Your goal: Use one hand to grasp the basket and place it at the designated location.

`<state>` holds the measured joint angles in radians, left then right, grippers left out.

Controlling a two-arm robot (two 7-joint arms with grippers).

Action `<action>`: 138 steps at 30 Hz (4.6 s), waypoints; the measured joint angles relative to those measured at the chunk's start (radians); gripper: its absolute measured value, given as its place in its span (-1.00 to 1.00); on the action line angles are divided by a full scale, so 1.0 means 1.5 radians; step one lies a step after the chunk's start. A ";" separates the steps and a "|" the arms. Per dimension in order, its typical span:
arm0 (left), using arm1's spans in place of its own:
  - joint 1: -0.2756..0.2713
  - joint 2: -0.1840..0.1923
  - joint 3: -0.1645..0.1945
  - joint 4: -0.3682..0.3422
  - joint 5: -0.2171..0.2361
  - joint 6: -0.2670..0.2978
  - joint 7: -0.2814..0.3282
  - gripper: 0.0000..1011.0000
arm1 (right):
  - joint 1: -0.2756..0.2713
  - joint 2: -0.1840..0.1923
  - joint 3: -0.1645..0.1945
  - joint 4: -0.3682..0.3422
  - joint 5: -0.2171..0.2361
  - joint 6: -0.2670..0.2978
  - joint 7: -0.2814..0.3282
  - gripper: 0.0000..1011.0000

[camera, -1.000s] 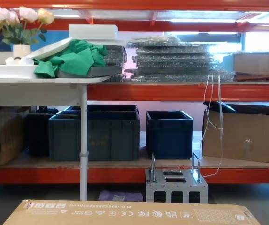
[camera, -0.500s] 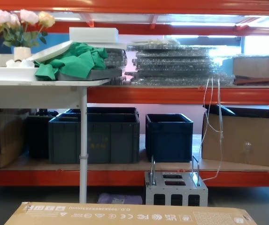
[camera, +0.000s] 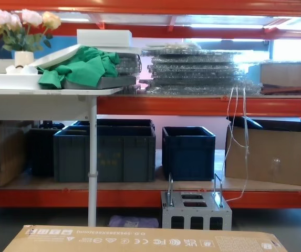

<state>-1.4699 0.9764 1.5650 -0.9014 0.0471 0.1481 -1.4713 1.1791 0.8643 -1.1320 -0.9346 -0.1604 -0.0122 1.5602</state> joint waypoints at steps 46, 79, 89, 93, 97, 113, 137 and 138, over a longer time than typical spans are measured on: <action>0.000 0.000 0.000 0.000 0.000 0.000 0.000 -1.00 | -0.007 0.069 0.066 -0.114 -0.004 0.032 -0.046 0.98; 0.000 0.000 0.000 0.000 0.000 0.000 0.000 -1.00 | -0.003 0.139 0.135 -0.205 -0.004 0.086 -0.043 0.98; 0.000 0.000 0.000 0.000 0.000 0.000 0.000 -1.00 | -0.013 0.161 0.159 -0.233 -0.001 0.096 -0.046 0.98; 0.000 0.000 0.000 0.000 0.000 0.000 0.000 -1.00 | -0.017 0.167 0.167 -0.241 0.001 0.098 -0.047 0.98; 0.000 0.000 0.000 0.000 0.000 0.000 0.000 -1.00 | -0.021 0.171 0.173 -0.246 0.002 0.099 -0.046 0.98; 0.000 0.000 0.000 0.000 0.000 0.000 0.000 -1.00 | -0.035 0.174 0.186 -0.255 0.001 0.099 -0.043 0.98; 0.000 0.000 0.000 0.000 0.000 0.000 0.000 -1.00 | -0.038 0.171 0.189 -0.250 0.003 0.101 -0.038 0.98; 0.000 0.000 0.000 0.000 0.000 0.000 0.000 -1.00 | -0.038 0.171 0.189 -0.250 0.003 0.101 -0.038 0.98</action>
<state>-1.4699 0.9764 1.5649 -0.9014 0.0470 0.1481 -1.4714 1.1225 1.1213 -0.8483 -1.3101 -0.1566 0.1392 1.5031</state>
